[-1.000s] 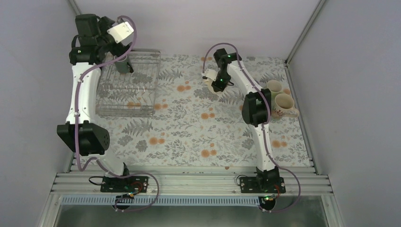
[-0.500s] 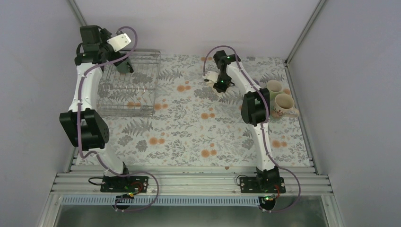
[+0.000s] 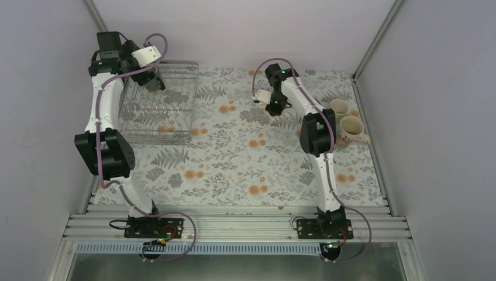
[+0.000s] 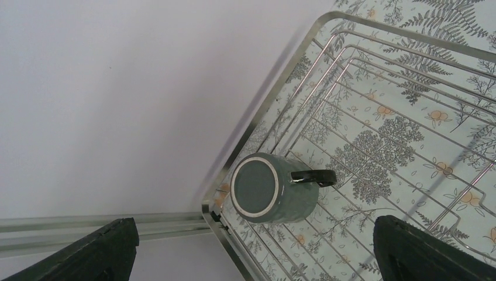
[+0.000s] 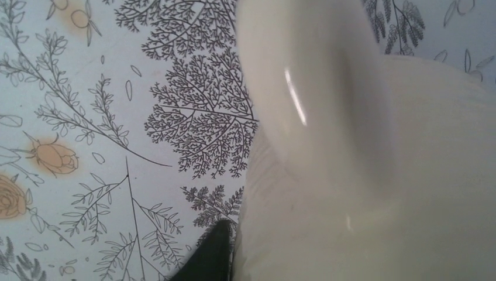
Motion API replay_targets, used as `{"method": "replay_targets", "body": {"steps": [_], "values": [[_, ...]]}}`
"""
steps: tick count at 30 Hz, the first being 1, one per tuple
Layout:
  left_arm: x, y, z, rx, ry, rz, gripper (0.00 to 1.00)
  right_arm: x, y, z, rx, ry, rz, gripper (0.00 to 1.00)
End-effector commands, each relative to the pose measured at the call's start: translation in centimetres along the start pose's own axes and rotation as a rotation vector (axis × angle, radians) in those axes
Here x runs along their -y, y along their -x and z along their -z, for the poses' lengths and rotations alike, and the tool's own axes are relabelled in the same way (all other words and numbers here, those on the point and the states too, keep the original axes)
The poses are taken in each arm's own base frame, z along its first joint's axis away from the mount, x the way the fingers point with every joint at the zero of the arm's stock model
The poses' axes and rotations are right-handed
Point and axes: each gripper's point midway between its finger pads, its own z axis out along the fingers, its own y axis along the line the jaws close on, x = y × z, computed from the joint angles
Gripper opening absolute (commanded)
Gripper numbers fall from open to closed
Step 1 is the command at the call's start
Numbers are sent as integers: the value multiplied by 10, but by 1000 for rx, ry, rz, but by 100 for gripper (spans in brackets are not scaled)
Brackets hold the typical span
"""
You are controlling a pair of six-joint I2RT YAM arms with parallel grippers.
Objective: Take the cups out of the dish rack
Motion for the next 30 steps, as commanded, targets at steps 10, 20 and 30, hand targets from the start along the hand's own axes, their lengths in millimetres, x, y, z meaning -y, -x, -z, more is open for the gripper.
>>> {"method": "replay_targets", "body": {"steps": [10, 20, 30], "values": [[-5, -14, 3, -50, -7, -4, 100, 11, 5, 60, 80, -82, -47, 84], [27, -42, -18, -108, -48, -214, 99, -33, 24, 175, 343, -98, -17, 100], [46, -59, -62, -37, -122, -607, 92, -108, 34, 228, 528, 37, 53, 100]]}}
